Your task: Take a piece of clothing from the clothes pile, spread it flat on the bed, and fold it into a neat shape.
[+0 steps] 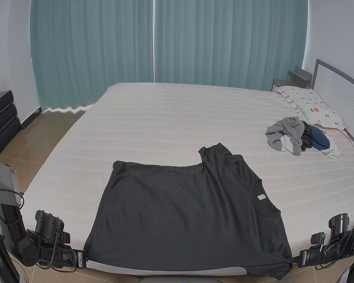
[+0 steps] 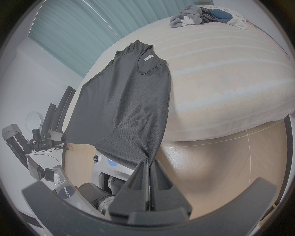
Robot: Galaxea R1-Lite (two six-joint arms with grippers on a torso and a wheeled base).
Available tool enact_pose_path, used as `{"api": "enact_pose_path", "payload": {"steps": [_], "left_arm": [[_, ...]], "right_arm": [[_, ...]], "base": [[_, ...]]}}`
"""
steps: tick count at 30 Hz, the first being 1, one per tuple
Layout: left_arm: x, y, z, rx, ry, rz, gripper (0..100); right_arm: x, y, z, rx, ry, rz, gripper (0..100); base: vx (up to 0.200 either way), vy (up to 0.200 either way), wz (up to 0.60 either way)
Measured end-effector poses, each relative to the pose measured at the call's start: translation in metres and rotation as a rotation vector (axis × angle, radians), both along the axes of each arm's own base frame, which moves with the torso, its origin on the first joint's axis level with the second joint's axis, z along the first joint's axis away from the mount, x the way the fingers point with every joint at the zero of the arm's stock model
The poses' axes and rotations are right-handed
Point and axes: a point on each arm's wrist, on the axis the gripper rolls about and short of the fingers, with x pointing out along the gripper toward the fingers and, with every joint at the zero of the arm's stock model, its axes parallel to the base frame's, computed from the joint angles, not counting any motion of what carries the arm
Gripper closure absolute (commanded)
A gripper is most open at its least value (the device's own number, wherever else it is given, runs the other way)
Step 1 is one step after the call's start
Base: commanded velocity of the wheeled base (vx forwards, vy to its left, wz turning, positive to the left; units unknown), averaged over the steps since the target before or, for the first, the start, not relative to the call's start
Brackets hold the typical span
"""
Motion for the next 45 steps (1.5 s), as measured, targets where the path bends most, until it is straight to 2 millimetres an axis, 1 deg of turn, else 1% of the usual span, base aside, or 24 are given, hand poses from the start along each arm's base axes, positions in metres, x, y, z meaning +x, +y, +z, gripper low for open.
{"api": "enact_pose_path", "payload": {"steps": [5,10,15,21,24,27,30,35,39,45], "left_arm": [[-0.008,-0.001,0.006,0.017,0.022,-0.034,100],[-0.012,-0.002,0.014,0.045,0.0,-0.043,100],[-0.016,-0.003,0.017,0.071,0.002,-0.048,100],[-0.016,-0.005,0.022,0.069,-0.026,-0.047,100],[-0.01,-0.005,0.028,0.054,-0.07,-0.023,100],[-0.001,-0.006,0.036,0.008,-0.118,0.049,100],[0.01,-0.007,0.046,-0.036,-0.178,0.106,100],[0.024,-0.006,0.06,-0.069,-0.257,0.143,100],[0.034,-0.006,0.069,-0.086,-0.309,0.162,100],[0.047,-0.006,0.078,-0.123,-0.351,0.205,100]], "right_arm": [[-0.005,0.001,0.003,-0.01,0.015,0.016,100],[-0.01,0.002,0.008,-0.016,0.02,0.026,100],[-0.018,0.004,0.013,-0.026,0.033,0.057,100],[-0.017,0.004,0.021,-0.041,-0.04,0.064,100],[-0.014,0.004,0.026,-0.05,-0.094,0.06,100],[-0.01,0.003,0.029,-0.05,-0.12,0.05,100],[-0.003,0.002,0.034,-0.023,-0.136,0.002,100],[0.017,0.004,0.045,0.055,-0.163,-0.095,100],[0.033,0.007,0.055,0.067,-0.216,-0.097,100],[0.043,0.009,0.062,0.069,-0.255,-0.086,100]], "base": [[0.0,0.0,0.0],[0.0,0.0,0.0],[0.0,0.0,0.0],[0.0,0.0,0.0],[0.0,0.0,0.0],[0.0,0.0,0.0],[0.0,0.0,0.0],[0.0,0.0,0.0],[0.0,0.0,0.0],[0.0,0.0,0.0]]}}
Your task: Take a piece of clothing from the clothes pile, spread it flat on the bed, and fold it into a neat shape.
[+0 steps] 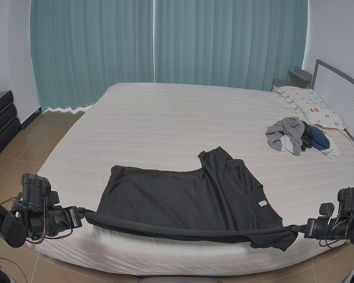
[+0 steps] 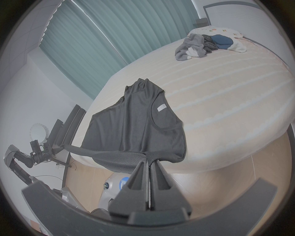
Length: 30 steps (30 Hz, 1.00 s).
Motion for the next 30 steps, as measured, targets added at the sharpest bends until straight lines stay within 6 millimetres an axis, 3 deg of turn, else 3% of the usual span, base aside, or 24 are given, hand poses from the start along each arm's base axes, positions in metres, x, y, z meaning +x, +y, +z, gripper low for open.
{"api": "enact_pose_path", "payload": {"steps": [10,30], "left_arm": [[0.012,-0.001,-0.006,0.002,0.025,0.002,100],[0.064,-0.007,-0.041,0.002,0.104,0.003,100]], "right_arm": [[0.013,0.005,0.002,-0.001,-0.015,0.032,100],[0.074,0.014,-0.019,-0.024,0.009,0.055,100]], "base": [[0.0,0.0,0.0],[0.0,0.0,0.0]]}}
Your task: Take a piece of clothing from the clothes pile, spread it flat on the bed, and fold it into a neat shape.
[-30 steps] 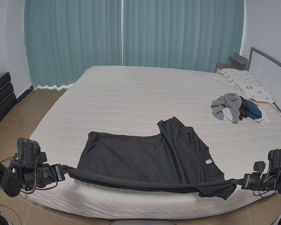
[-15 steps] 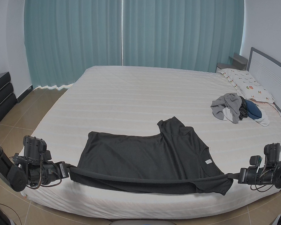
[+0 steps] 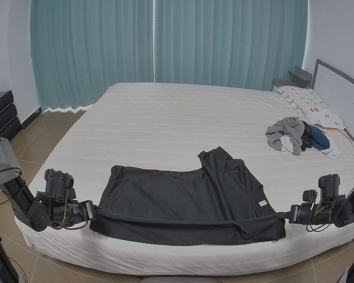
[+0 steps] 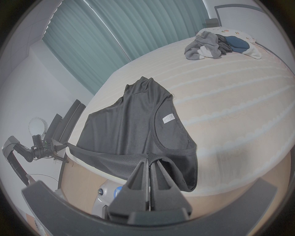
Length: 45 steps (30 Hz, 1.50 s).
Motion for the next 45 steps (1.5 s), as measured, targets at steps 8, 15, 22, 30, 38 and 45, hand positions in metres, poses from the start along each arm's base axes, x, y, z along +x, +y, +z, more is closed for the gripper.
{"api": "enact_pose_path", "payload": {"steps": [8,15,22,30,38,45], "left_arm": [[0.012,-0.002,-0.012,-0.009,0.022,0.008,100],[0.023,-0.005,-0.016,-0.042,0.02,0.04,0],[0.025,-0.005,-0.018,-0.046,0.025,0.042,0],[0.025,-0.004,-0.015,-0.08,0.023,0.078,0],[0.012,0.0,0.004,-0.141,-0.004,0.117,0],[-0.008,-0.002,0.013,-0.214,0.014,0.146,0]], "right_arm": [[0.015,0.002,-0.01,0.049,0.039,-0.041,100],[0.022,0.003,-0.022,0.052,0.07,-0.04,0],[0.024,0.002,-0.026,0.062,0.077,-0.048,0],[0.023,0.003,-0.022,0.134,0.054,-0.111,0],[-0.001,0.004,-0.013,0.207,0.058,-0.178,0],[-0.025,0.008,0.002,0.302,0.086,-0.256,0]], "base": [[0.0,0.0,0.0],[0.0,0.0,0.0],[0.0,0.0,0.0],[0.0,0.0,0.0],[0.0,0.0,0.0],[0.0,-0.143,0.0]]}}
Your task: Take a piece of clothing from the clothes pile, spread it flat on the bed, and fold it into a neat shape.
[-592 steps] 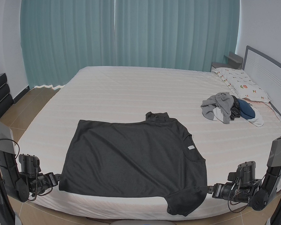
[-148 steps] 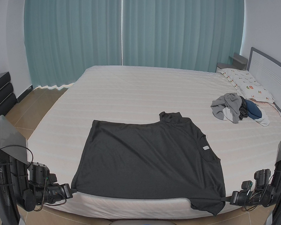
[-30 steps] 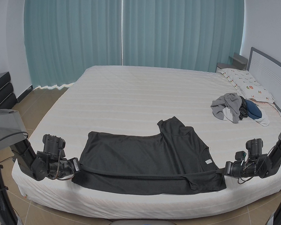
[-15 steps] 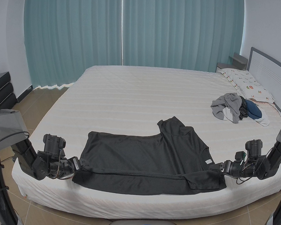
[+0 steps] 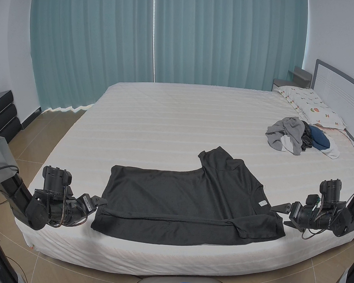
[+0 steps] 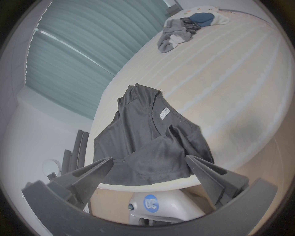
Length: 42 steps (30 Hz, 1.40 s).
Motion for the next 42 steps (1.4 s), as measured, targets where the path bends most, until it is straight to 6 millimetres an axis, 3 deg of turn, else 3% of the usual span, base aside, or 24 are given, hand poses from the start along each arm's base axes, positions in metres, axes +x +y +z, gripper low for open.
{"api": "enact_pose_path", "payload": {"steps": [10,22,31,42], "left_arm": [[-0.013,-0.003,0.0,-0.047,0.025,-0.017,0],[-0.009,0.005,-0.002,-0.047,0.028,0.015,0],[0.0,0.016,-0.004,-0.056,0.021,0.053,0],[-0.006,0.017,-0.009,-0.047,0.053,0.05,0]], "right_arm": [[-0.022,0.002,0.007,0.012,-0.041,-0.003,0],[-0.034,0.009,0.004,0.016,-0.029,0.025,0],[-0.037,0.015,-0.001,0.018,0.001,0.054,0],[-0.04,0.019,-0.006,0.014,0.028,0.073,0]], "base": [[0.0,-0.2,0.0],[0.0,0.0,0.0],[0.133,0.0,0.0],[0.0,0.0,0.0]]}}
